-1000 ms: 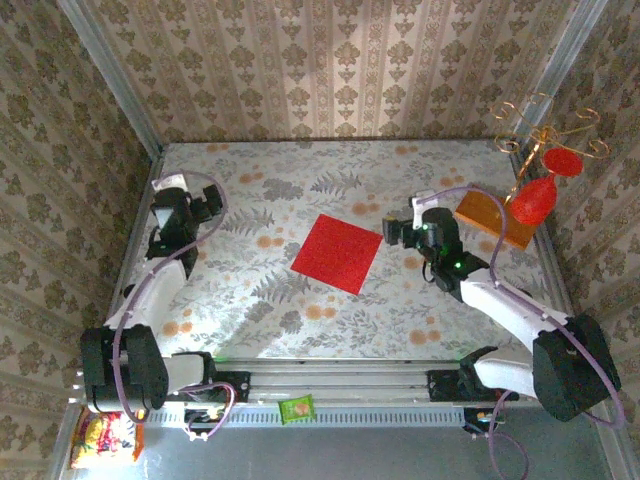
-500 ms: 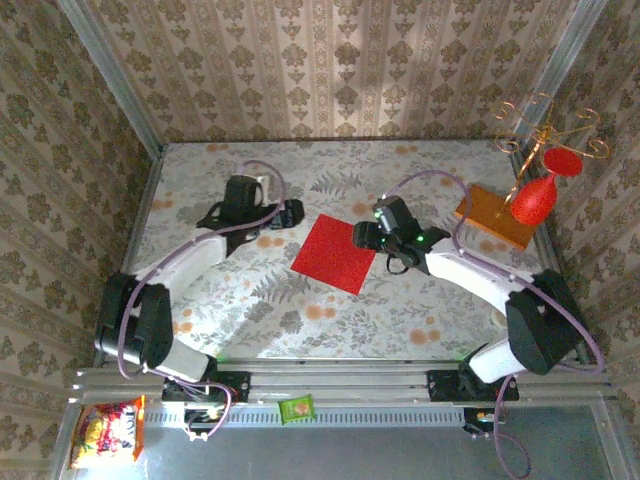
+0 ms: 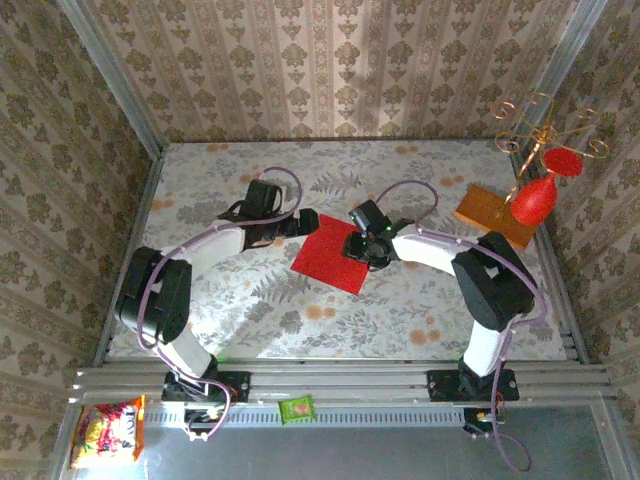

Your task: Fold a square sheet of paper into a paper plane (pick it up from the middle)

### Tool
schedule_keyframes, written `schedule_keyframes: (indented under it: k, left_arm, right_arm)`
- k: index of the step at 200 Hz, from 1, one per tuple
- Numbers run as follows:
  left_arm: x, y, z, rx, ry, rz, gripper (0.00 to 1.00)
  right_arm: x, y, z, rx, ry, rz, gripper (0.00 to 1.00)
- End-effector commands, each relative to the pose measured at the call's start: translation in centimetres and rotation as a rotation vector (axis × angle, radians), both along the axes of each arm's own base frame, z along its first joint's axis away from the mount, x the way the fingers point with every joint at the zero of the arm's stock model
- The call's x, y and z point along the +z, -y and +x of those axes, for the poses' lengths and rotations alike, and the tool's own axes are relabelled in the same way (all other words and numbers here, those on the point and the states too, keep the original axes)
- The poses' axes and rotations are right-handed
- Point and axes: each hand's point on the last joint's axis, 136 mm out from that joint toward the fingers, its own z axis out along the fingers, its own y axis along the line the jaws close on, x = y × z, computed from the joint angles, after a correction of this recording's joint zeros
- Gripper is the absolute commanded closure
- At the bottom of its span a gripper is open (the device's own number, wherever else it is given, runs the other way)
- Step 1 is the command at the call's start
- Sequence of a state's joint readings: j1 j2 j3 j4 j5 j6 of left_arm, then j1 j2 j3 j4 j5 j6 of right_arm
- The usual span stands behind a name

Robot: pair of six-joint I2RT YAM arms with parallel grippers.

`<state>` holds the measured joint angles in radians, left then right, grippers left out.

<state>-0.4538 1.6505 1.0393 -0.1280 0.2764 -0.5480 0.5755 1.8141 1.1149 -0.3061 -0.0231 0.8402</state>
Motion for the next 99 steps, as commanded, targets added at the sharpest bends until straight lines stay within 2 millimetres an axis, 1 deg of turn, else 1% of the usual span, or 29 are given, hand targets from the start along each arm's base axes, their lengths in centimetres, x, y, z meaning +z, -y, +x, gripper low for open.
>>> schedule_keyframes:
  k: [1,17,46,69,99]
  left_arm:
    - [0.0,-1.7,0.9,0.077,-0.039,-0.059,0.00]
    - [-0.3,-2.6,0.9,0.104,-0.056,-0.080,0.00]
    - [-0.2,-3.7,0.9,0.120,-0.059,-0.081,0.00]
    - [-0.4,-4.4,0.7,0.128,-0.065,-0.065,0.00]
    - [-0.7,-4.7,0.2,0.116,-0.078,-0.041,0.00]
  right_arm:
    - [-1.1,-0.7,-0.5,0.043,-0.059,-0.019,0.49]
    - [-2.0,-1.0,-0.8,0.072,-0.079,-0.037,0.49]
    - [-3.7,-1.3,-1.4,0.162,-0.125,-0.080,0.49]
    - [-4.9,-1.8,-2.4,0.295,-0.155,-0.098,0.50]
    - [-5.1,-2.9,-4.0,0.525,-0.160,-0.123,0.49]
